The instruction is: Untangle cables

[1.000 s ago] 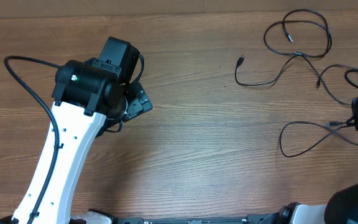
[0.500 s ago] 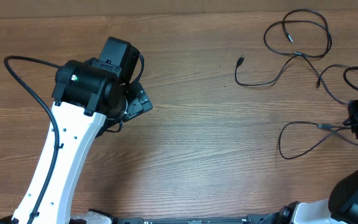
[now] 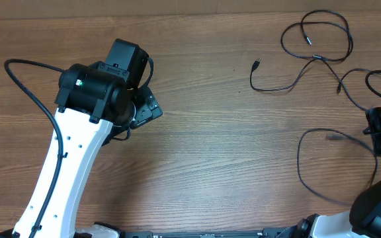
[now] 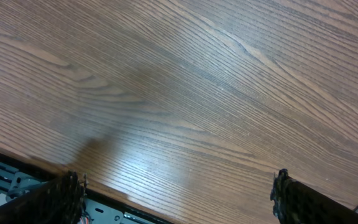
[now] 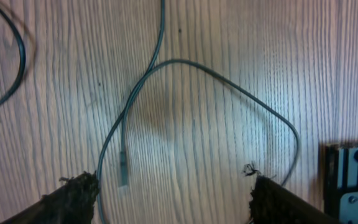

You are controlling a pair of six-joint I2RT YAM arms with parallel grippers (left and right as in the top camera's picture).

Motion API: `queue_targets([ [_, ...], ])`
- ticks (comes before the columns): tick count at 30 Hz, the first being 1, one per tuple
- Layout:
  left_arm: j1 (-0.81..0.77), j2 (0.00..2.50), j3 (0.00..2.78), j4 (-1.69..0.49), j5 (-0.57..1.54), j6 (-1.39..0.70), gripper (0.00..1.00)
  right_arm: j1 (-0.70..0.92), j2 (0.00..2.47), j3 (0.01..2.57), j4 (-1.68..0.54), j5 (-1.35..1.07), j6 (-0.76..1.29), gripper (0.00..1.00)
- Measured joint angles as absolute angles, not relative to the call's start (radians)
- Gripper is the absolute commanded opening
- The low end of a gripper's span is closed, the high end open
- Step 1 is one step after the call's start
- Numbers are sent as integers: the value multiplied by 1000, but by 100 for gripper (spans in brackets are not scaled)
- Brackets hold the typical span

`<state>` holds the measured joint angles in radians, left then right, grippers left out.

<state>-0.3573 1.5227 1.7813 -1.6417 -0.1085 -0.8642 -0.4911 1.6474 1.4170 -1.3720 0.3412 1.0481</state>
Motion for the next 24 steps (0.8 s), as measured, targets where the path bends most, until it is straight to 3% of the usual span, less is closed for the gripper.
queue_targets([
  [14, -357, 1523, 1781, -1625, -109, -864, 100, -469, 1648, 1328, -1279, 218, 923, 86],
  [24, -357, 1523, 1781, -1622, -109, -864, 100, -260, 1648, 1098, -1032, 45, 754, 86],
])
